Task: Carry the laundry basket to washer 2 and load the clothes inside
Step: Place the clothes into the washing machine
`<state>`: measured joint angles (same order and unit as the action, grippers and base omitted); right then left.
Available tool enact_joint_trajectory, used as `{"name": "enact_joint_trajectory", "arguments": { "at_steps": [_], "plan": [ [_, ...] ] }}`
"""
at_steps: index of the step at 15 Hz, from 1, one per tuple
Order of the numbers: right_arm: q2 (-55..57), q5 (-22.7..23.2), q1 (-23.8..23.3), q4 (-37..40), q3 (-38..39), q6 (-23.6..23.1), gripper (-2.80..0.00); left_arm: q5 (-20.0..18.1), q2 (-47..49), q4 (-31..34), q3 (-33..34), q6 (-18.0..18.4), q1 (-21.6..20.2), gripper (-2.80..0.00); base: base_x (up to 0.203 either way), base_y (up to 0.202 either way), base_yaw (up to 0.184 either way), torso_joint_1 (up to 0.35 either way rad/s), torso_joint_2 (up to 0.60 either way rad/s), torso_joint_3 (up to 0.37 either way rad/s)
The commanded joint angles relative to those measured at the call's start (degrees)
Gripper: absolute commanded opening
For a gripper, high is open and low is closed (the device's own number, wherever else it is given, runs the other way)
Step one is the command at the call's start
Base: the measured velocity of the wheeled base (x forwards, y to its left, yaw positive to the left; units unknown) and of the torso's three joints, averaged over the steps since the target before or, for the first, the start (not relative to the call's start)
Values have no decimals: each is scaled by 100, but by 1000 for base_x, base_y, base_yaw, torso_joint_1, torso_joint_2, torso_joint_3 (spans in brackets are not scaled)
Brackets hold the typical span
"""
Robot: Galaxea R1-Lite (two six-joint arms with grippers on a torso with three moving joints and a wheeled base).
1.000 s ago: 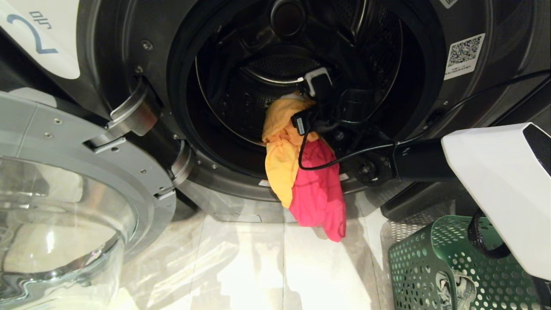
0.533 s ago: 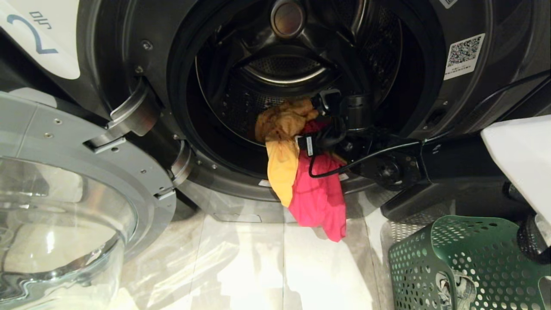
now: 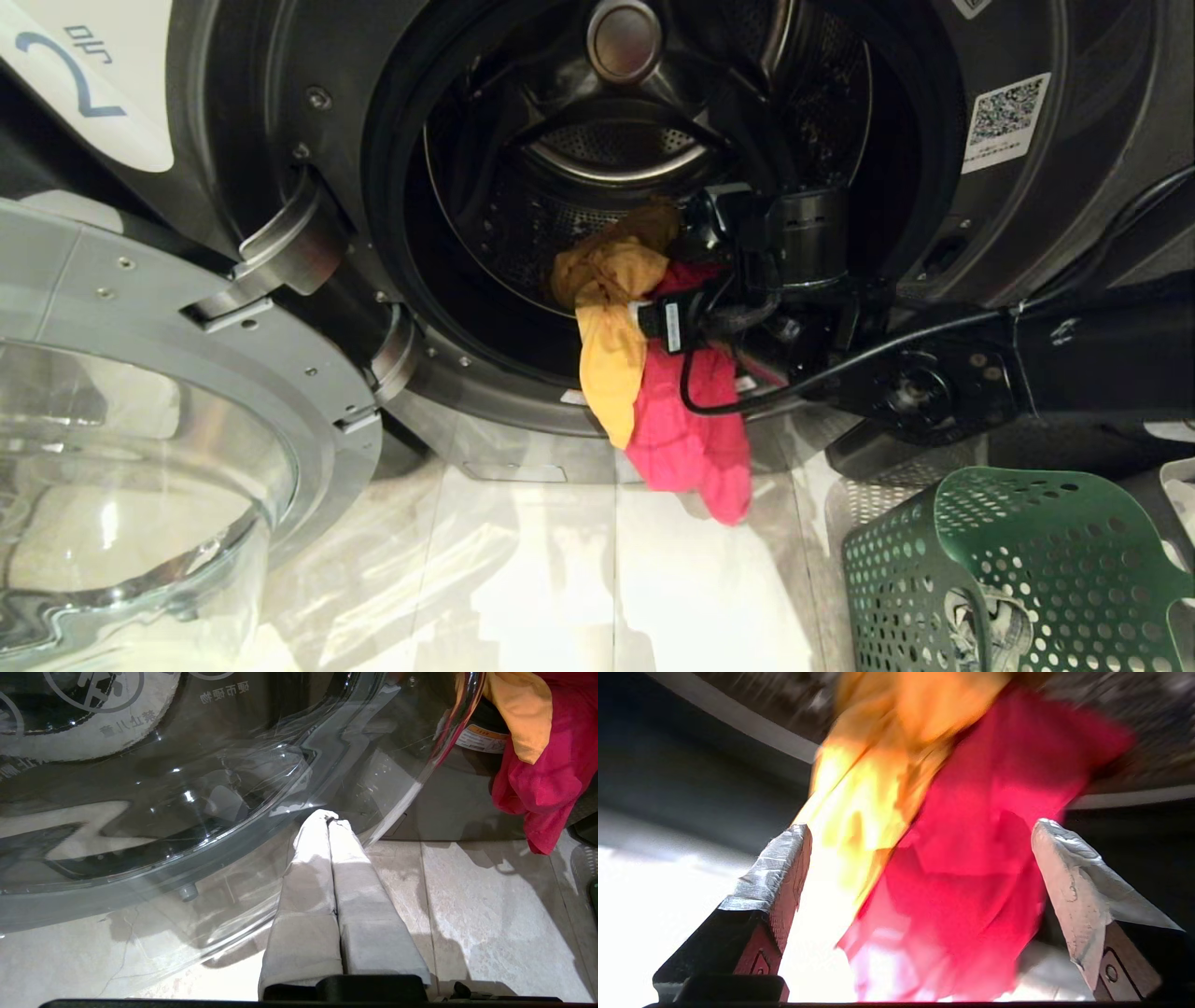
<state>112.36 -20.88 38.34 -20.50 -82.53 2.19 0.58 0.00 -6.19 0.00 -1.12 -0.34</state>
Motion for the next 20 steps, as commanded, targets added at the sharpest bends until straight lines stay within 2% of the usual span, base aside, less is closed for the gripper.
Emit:
{"name": "enact_joint_trajectory", "arguments": {
  "at_steps": [1, 6, 9, 12, 14, 20],
  "plan": [
    [-236, -77, 262, 10, 472, 140, 0, 4, 0, -5, 229, -2, -2, -280, 0, 0, 0, 0, 0, 0],
    [-242, -833, 385, 1038, 663, 773, 0, 4, 0, -5, 229, -2, -10, -280, 0, 0, 0, 0, 0, 0],
    [-130, -855, 376, 1043, 758, 875, 0, 4, 0, -5, 229, -2, -2, -280, 0, 0, 0, 0, 0, 0],
    [213, -1003, 365, 1040, 736, 1220, 0, 4, 0, -5, 229, -2, -2, -280, 0, 0, 0, 0, 0, 0],
    [440, -1165, 320, 1008, 720, 1256, 0, 4, 0, -5, 229, -2, -2, -280, 0, 0, 0, 0, 0, 0],
    [1090, -1188, 47, 659, 469, 1414, 0, 4, 0, -5, 229, -2, -10, -280, 0, 0, 0, 0, 0, 0]
  ]
}}
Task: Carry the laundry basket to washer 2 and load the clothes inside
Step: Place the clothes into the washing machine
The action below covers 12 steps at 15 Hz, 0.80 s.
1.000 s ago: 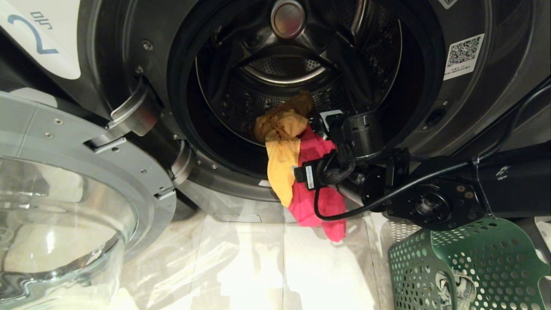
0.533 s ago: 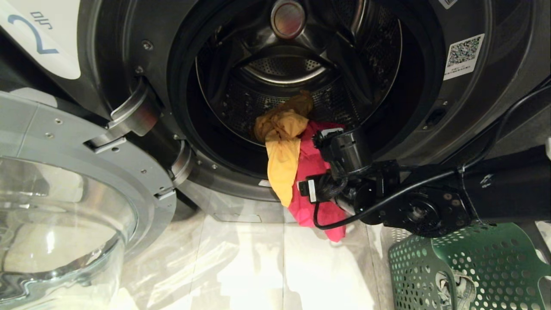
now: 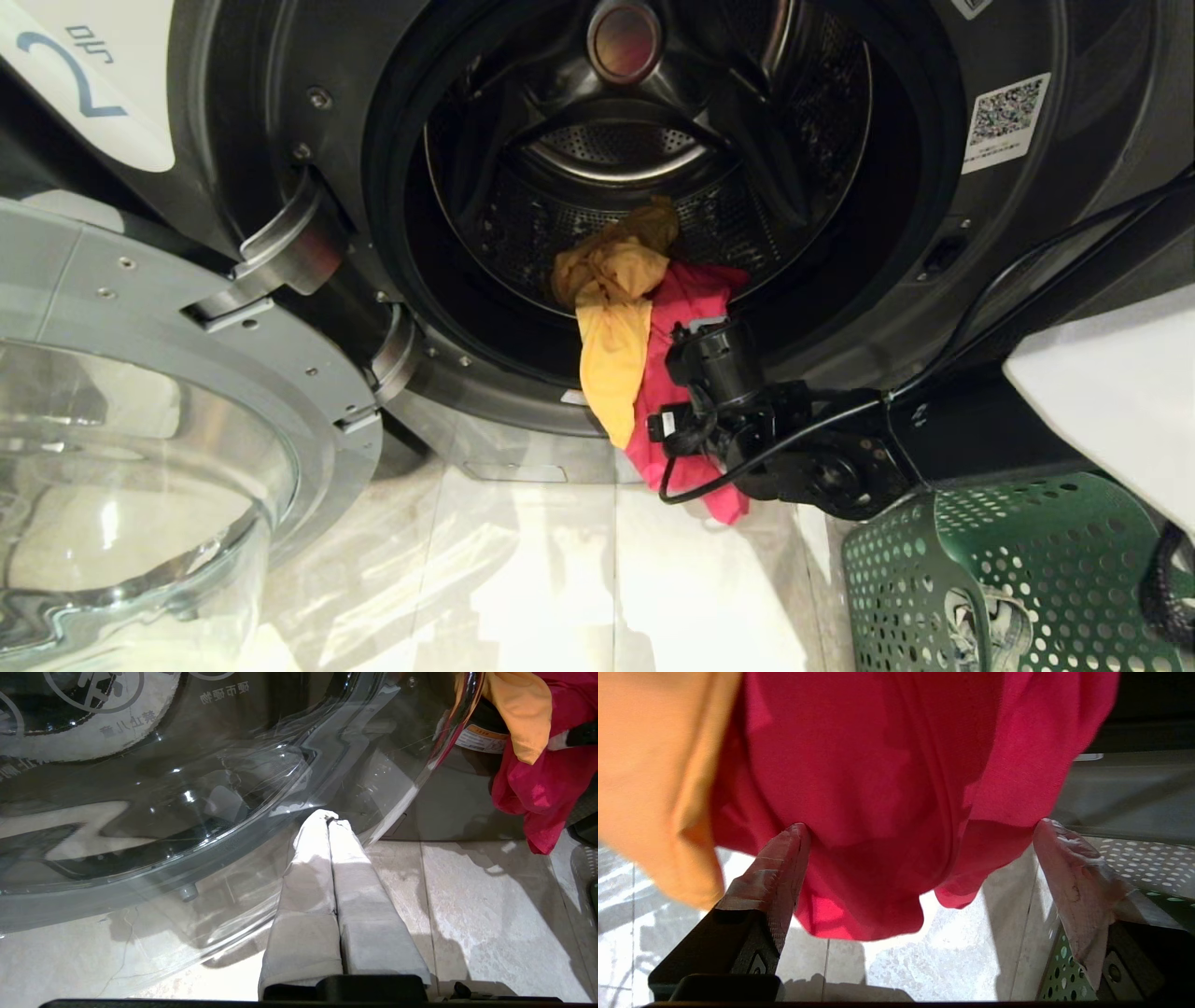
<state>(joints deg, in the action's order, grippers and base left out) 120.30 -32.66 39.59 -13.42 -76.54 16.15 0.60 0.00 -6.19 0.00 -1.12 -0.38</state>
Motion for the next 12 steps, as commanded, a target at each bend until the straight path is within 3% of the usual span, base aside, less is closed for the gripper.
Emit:
{"name": "enact_joint_trajectory", "arguments": {
  "at_steps": [1, 6, 12],
  "plan": [
    [394, -5, -138, -96, -267, 21, 0, 2, 0, -5, 229, -2, 3, -280, 0, 0, 0, 0, 0, 0],
    [731, 14, -233, -85, -767, 28, 0, 2, 0, -5, 229, -2, 3, -280, 0, 0, 0, 0, 0, 0],
    [422, 14, -153, -6, -725, 20, 0, 2, 0, -5, 229, -2, -6, -280, 0, 0, 0, 0, 0, 0]
  ]
}}
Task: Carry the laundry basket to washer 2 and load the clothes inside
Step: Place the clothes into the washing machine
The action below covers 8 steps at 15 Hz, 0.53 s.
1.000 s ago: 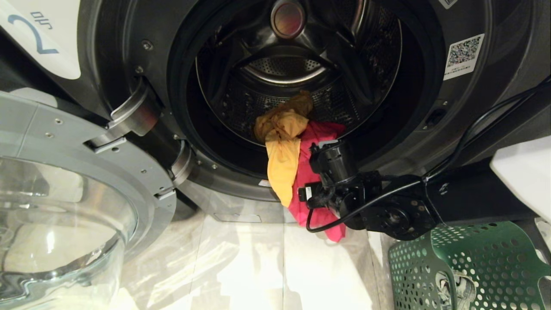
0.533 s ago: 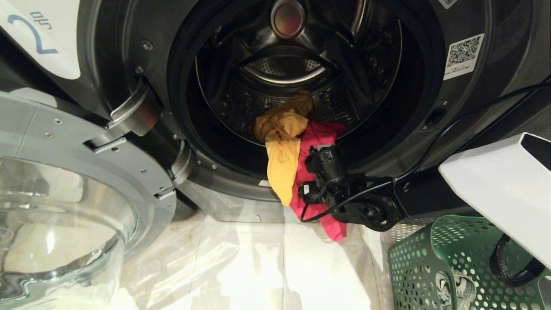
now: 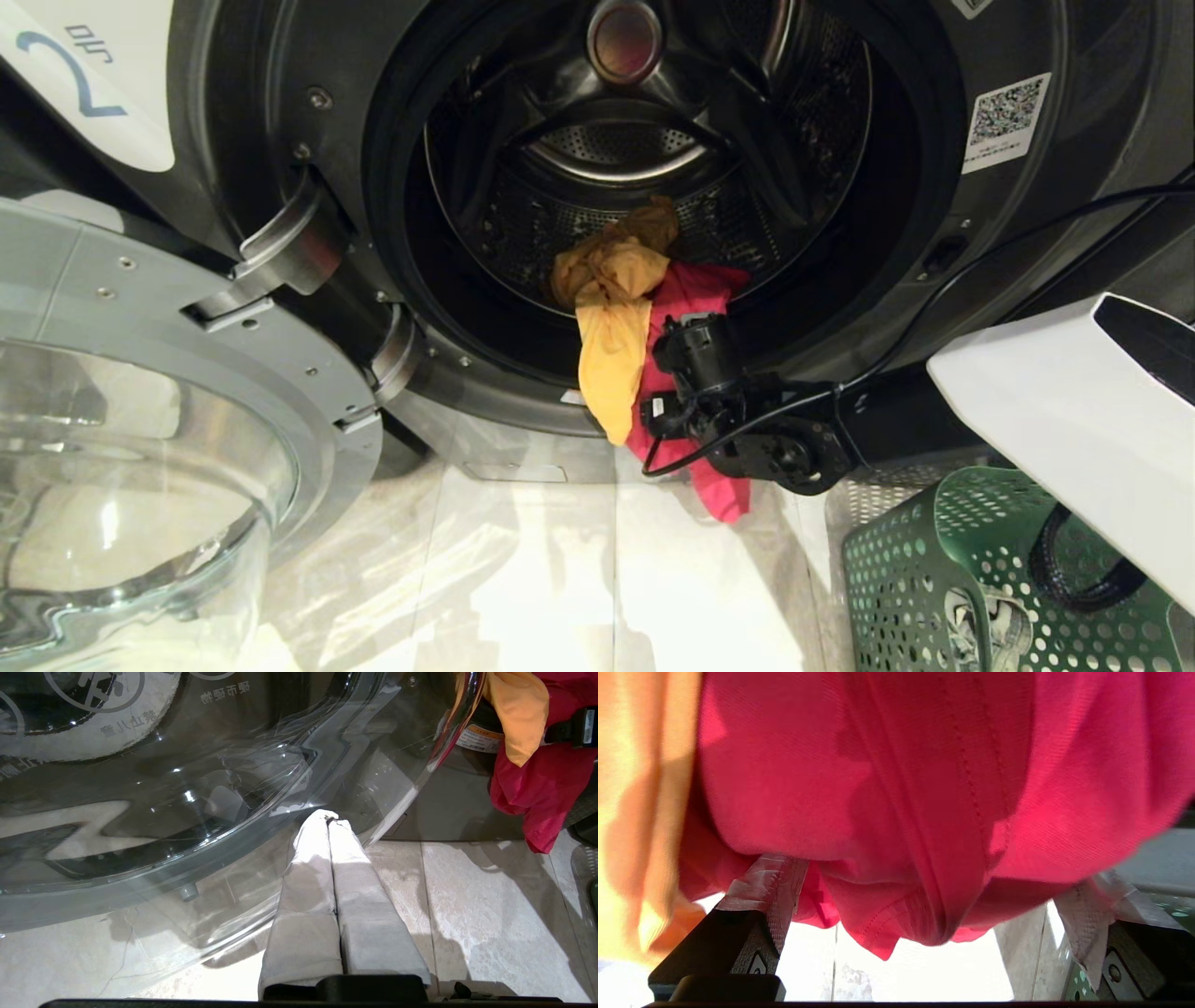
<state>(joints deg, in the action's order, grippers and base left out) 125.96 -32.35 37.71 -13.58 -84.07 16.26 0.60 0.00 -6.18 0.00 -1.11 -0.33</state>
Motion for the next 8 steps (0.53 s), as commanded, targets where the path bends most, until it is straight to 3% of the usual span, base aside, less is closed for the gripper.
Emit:
{"name": "enact_joint_trajectory", "arguments": {
  "at_steps": [1, 2, 8],
  "plan": [
    [-140, -17, 61, 66, 31, 9, 0, 2, 0, -6, 229, -3, -11, -280, 0, 0, 0, 0, 0, 0],
    [-94, -20, 61, 66, 31, 16, -280, 2, 0, -6, 229, -3, -10, -280, 0, 0, 0, 0, 0, 0],
    [148, -24, 53, 75, 31, 280, -280, 2, 0, -6, 229, -3, -7, -280, 0, 0, 0, 0, 0, 0]
  ]
}}
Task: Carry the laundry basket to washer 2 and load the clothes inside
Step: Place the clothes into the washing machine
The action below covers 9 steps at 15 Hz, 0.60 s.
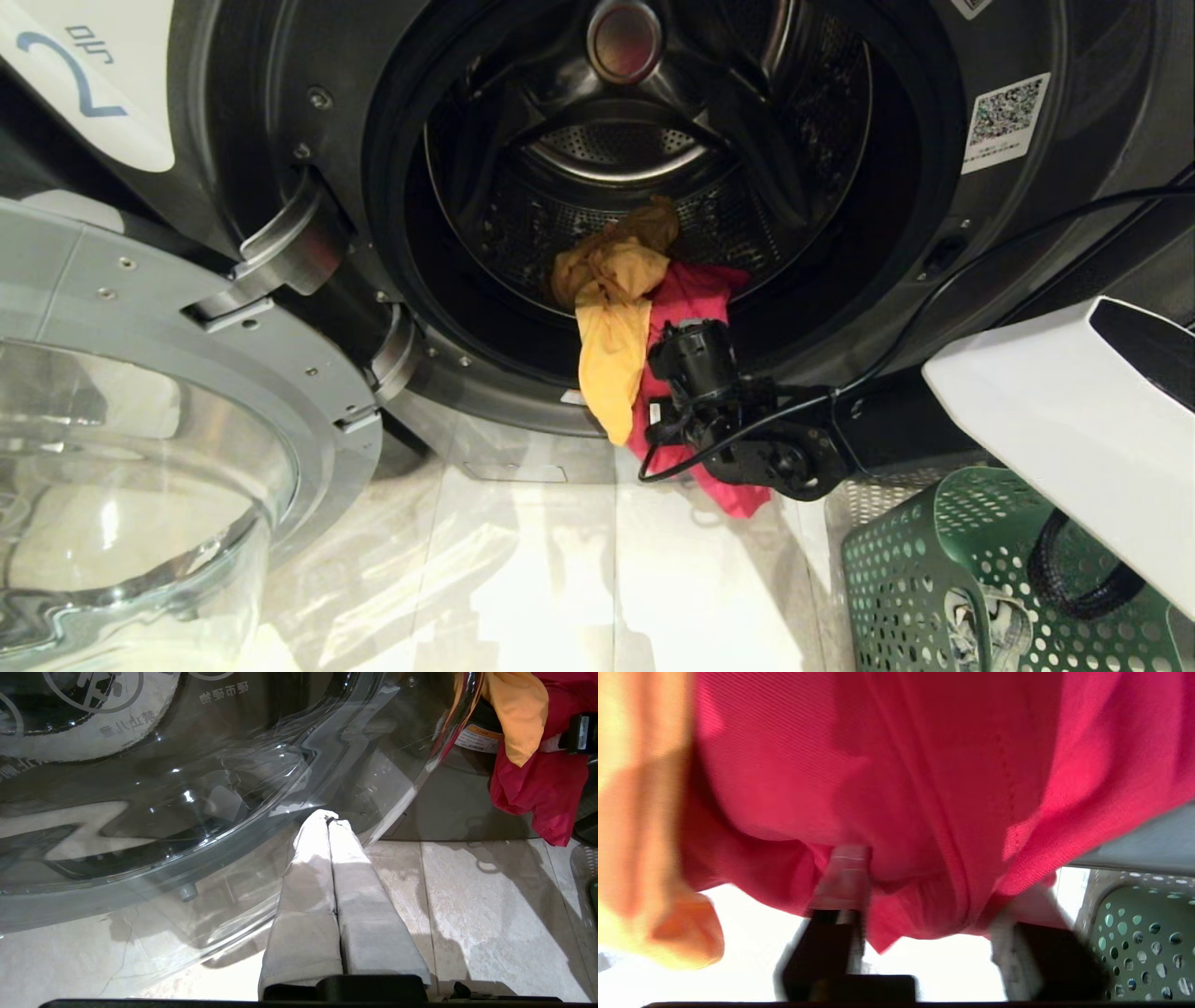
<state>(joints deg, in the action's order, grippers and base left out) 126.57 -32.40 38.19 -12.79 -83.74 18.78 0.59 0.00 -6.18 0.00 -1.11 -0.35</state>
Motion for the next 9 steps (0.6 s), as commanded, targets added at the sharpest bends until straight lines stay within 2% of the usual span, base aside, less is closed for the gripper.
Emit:
{"name": "enact_joint_trajectory", "arguments": {
  "at_steps": [1, 9],
  "plan": [
    [58, -21, 4, -1, 12, 46, -280, 3, 0, -6, 229, -4, -5, -280, 0, 0, 0, 0, 0, 0],
    [-817, -15, 384, 370, 267, 182, -280, 3, 0, -6, 229, -4, 0, -280, 0, 0, 0, 0, 0, 0]
  ]
}}
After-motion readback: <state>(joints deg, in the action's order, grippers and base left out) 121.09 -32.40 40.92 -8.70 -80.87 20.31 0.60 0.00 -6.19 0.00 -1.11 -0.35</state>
